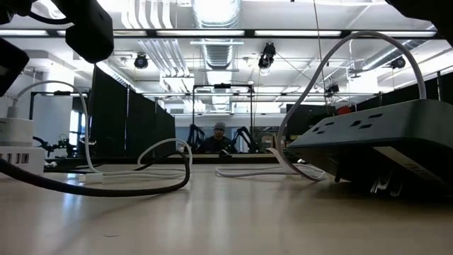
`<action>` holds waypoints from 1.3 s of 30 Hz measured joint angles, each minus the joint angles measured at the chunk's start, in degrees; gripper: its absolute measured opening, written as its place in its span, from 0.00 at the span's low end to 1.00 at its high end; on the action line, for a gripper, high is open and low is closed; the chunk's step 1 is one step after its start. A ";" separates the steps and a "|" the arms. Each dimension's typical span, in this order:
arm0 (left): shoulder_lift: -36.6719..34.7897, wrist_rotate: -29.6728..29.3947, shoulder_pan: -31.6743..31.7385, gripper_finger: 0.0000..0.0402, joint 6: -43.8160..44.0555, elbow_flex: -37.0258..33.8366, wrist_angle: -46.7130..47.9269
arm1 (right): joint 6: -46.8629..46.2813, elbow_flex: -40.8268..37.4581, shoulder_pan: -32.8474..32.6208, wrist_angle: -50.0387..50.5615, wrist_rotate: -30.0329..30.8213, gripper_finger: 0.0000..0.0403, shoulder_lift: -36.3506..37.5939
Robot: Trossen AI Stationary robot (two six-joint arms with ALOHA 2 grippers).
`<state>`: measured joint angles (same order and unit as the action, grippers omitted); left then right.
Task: Insert USB
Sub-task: Insert the middle left black charger cable into the bottom white outlet extension
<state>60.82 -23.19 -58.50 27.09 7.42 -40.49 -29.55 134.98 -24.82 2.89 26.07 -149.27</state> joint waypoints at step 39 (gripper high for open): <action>24.79 1.36 -3.46 0.03 -12.55 -2.23 -32.30 | 11.36 0.07 1.10 -0.19 -3.54 0.54 2.60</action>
<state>85.61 -21.83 -61.95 14.55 5.19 -72.79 -18.18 135.04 -23.73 2.70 22.52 -146.67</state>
